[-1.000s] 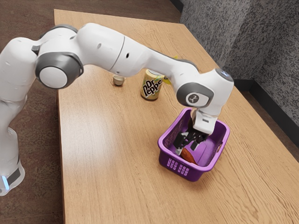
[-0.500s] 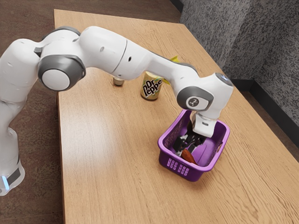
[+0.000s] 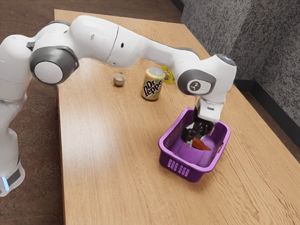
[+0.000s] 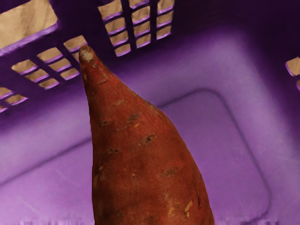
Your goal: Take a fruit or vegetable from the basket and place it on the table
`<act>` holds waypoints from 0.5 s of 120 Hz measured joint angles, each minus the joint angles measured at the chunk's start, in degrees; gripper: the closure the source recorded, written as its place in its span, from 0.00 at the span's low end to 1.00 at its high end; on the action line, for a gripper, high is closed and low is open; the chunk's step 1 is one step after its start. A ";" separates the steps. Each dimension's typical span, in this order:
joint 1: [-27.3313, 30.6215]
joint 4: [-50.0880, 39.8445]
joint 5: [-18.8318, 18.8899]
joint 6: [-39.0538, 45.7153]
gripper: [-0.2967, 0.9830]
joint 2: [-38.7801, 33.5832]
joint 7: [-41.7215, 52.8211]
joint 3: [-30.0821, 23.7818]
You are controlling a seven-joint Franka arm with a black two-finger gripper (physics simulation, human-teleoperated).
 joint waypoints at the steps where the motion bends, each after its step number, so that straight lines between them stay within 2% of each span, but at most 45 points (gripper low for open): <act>1: 0.00 0.29 0.01 -0.12 0.65 -0.39 0.02 -0.02; 16: 0.08 2.20 1.37 -3.36 0.65 -7.61 0.30 0.82; 31: 1.14 -4.24 4.43 -6.58 0.65 -16.06 0.60 7.63; 42: 3.36 -6.69 6.06 -7.94 0.65 -18.23 0.81 8.75; 60: 3.22 -13.27 8.48 -8.38 0.65 -24.31 1.10 9.87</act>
